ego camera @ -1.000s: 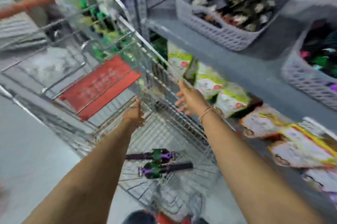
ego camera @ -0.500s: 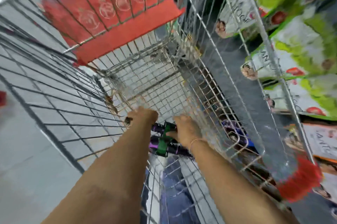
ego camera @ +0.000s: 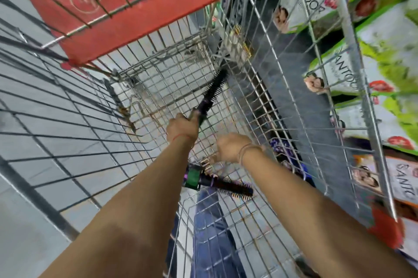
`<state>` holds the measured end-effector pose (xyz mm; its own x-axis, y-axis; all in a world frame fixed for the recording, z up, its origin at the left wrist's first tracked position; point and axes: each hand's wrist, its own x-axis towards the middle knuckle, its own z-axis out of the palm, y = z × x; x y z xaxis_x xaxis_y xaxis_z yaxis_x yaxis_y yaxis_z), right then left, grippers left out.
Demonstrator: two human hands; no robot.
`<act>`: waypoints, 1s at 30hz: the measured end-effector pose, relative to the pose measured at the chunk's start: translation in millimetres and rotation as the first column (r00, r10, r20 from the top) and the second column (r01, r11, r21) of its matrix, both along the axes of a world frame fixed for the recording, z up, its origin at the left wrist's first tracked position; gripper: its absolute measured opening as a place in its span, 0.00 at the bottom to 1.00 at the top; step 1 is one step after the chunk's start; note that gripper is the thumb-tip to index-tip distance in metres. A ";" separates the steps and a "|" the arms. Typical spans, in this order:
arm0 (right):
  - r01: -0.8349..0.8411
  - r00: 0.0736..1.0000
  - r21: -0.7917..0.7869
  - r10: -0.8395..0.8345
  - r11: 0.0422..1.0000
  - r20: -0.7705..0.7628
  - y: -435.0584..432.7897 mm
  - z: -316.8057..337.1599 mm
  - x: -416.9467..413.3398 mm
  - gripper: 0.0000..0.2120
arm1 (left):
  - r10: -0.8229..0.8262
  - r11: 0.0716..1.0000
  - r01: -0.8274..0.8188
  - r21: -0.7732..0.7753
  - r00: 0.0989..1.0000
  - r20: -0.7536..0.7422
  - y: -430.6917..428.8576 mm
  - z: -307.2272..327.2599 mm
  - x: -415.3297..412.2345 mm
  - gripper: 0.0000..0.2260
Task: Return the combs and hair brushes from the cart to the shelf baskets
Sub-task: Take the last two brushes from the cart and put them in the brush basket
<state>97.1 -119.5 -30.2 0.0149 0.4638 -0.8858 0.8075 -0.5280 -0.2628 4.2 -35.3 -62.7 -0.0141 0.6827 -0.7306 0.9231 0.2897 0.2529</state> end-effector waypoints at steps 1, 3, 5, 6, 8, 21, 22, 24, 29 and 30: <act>-0.135 0.990 0.020 0.134 0.991 0.053 -7.5 0.9 -10.1 0.21 | -0.079 0.997 0.079 -0.024 0.997 -0.008 -4.9 -1.5 1.7 0.28; -0.237 0.969 0.066 0.231 0.969 0.085 -30.4 -4.7 -32.4 0.21 | -0.220 0.975 0.221 0.012 0.974 -0.053 -12.1 -5.9 2.2 0.29; -0.364 0.926 0.054 0.355 0.930 0.131 -50.8 -9.5 -50.3 0.26 | -0.294 0.953 0.298 0.050 0.953 -0.076 -13.8 -10.5 -0.9 0.30; -0.446 0.887 0.055 0.432 0.893 0.165 -56.3 -14.4 -55.6 0.25 | -0.305 0.950 0.308 0.050 0.950 -0.069 -12.0 -12.3 -2.6 0.31; -0.577 0.807 0.067 0.555 0.814 0.202 -53.6 -16.9 -56.6 0.19 | -0.320 0.946 0.323 0.025 0.945 -0.071 -6.2 -13.2 -4.9 0.33; 0.092 0.889 0.477 -0.288 0.874 0.356 -39.1 -8.3 21.4 0.19 | -0.331 0.915 0.312 -0.255 0.943 -0.033 20.9 -8.6 0.0 0.25; 0.276 0.824 0.446 -0.448 0.851 0.347 -43.5 -10.6 15.9 0.22 | -0.314 0.918 0.301 -0.256 0.949 -0.009 19.3 -9.8 -1.0 0.27; 0.606 0.641 0.354 -0.701 0.712 0.312 -48.0 -16.3 4.3 0.27 | -0.241 0.933 0.252 -0.255 0.968 0.075 13.7 -11.8 -0.3 0.29; 0.727 0.545 0.341 -0.803 0.596 0.242 -55.2 -27.1 -18.7 0.28 | 0.111 0.986 -0.078 -0.144 0.965 0.239 -3.3 -12.4 11.8 0.15; 0.716 0.551 0.349 -0.796 0.605 0.250 -56.4 -27.7 -21.1 0.27 | 0.251 0.963 -0.212 -0.168 0.932 0.262 -6.6 -10.9 12.5 0.12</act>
<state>76.1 -175.9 -57.9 0.7207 0.2804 -0.6340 0.1798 -0.9589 -0.2196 16.6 -41.9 -73.7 0.0570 0.5796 -0.8129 0.7241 0.5365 0.4334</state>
